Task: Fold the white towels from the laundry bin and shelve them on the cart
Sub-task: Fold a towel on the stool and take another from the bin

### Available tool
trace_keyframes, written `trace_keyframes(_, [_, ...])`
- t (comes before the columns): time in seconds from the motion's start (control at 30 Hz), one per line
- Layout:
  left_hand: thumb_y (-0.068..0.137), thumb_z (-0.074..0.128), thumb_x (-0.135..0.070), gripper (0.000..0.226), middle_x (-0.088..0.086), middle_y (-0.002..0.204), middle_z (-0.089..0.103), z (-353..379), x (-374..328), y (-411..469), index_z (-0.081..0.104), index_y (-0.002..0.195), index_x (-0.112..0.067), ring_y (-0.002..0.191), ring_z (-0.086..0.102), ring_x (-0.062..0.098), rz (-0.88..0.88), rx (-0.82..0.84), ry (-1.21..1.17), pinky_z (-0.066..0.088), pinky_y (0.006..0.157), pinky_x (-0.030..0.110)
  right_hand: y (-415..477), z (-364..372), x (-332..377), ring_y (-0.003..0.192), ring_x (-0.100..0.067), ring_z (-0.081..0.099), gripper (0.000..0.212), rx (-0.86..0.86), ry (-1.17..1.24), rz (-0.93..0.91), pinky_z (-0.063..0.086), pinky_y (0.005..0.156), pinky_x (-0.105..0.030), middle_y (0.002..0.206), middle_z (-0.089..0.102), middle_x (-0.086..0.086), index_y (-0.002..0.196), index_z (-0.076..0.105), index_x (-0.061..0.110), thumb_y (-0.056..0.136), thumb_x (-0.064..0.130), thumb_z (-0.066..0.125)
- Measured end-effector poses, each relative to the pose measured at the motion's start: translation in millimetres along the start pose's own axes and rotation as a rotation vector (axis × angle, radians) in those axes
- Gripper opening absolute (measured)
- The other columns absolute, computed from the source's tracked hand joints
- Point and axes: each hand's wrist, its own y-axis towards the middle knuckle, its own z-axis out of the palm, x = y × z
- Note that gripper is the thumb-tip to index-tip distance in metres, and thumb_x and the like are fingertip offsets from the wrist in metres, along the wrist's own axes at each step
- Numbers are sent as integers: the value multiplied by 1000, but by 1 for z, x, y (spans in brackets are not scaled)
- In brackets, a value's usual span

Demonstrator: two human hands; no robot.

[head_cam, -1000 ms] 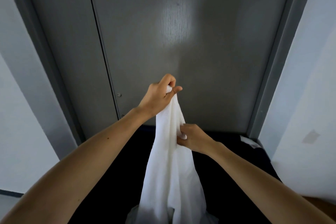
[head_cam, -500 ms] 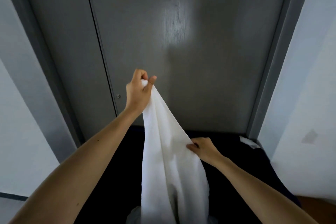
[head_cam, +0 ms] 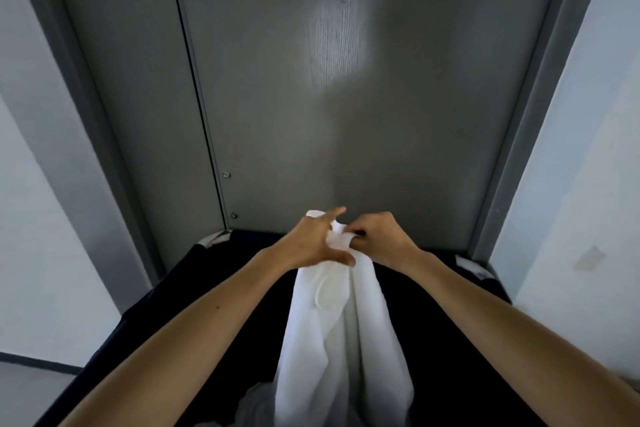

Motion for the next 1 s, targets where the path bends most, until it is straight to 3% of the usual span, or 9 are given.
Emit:
trace_keyframes(0.1, [77, 74, -35, 66, -3, 116, 58, 8, -2, 3, 45, 135, -26, 105, 49, 9, 7, 62, 11, 31, 78, 12, -1, -6, 7, 66, -17, 55, 12, -9, 23, -44, 40, 65, -25, 73, 65, -12, 84, 73, -1, 77, 3, 63])
trace_keyframes(0.17, [81, 69, -34, 31, -7, 92, 57, 9, 1, 6, 59, 109, -23, 91, 52, 11, 13, -16, 76, 36, 73, 18, -4, -11, 3, 68, -21, 56, 11, -15, 1, -39, 41, 66, -27, 73, 64, -12, 84, 73, -1, 79, 7, 67])
trace_keyframes(0.23, [83, 64, -31, 17, -7, 79, 53, 7, 7, 9, 58, 91, -18, 85, 53, 15, 15, -72, 157, 42, 75, 23, -8, -13, -1, 71, -19, 57, 13, -27, -2, -37, 39, 67, -22, 79, 67, -13, 89, 73, 0, 80, 7, 67])
trace_keyframes(0.33, [87, 59, -21, 12, -6, 69, 45, 4, 8, 6, 56, 85, -9, 75, 47, 17, 139, -116, 136, 33, 61, 20, -14, -10, -2, 68, -8, 50, 14, -42, 47, -17, 35, 64, -14, 79, 66, -13, 91, 73, 1, 81, 9, 66])
trace_keyframes(0.47, [89, 58, -15, 17, 0, 66, 48, -3, -5, 1, 59, 81, 0, 62, 43, 10, 296, -311, -28, 33, 56, 11, -18, -14, 1, 62, -5, 45, 19, -168, 207, 30, 33, 55, -9, 60, 51, -3, 68, 64, 3, 82, 15, 63])
trace_keyframes(0.57, [80, 49, -28, 25, -4, 64, 50, -13, -15, 0, 61, 81, -6, 59, 49, -4, 271, -456, -140, 34, 56, 7, -18, -21, 1, 55, -3, 45, 31, -91, 235, 128, 33, 53, -13, 59, 45, 6, 60, 54, 13, 90, 16, 61])
trace_keyframes(0.7, [81, 50, -24, 13, -13, 63, 52, -26, -22, 0, 59, 79, -15, 60, 51, -9, 221, -604, -279, 35, 56, 6, -18, -20, -5, 53, -8, 36, 46, -37, 181, 271, 31, 50, -19, 57, 37, 6, 56, 33, 15, 91, 31, 58])
trace_keyframes(0.9, [89, 54, -10, 30, -4, 61, 52, -36, -14, -3, 53, 65, -27, 54, 48, -4, 129, -771, -390, 36, 52, 9, -19, -24, -11, 54, -5, 38, 46, 32, 84, 314, 33, 50, -15, 59, 40, 5, 55, 35, 15, 91, 32, 58])
trace_keyframes(1.0, [89, 54, -10, 32, -5, 61, 51, -35, -11, -7, 52, 63, -28, 56, 48, -5, 107, -765, -393, 36, 53, 8, -21, -21, -15, 52, -5, 37, 48, 52, 48, 341, 32, 50, -19, 56, 39, 6, 51, 33, 17, 91, 29, 57])
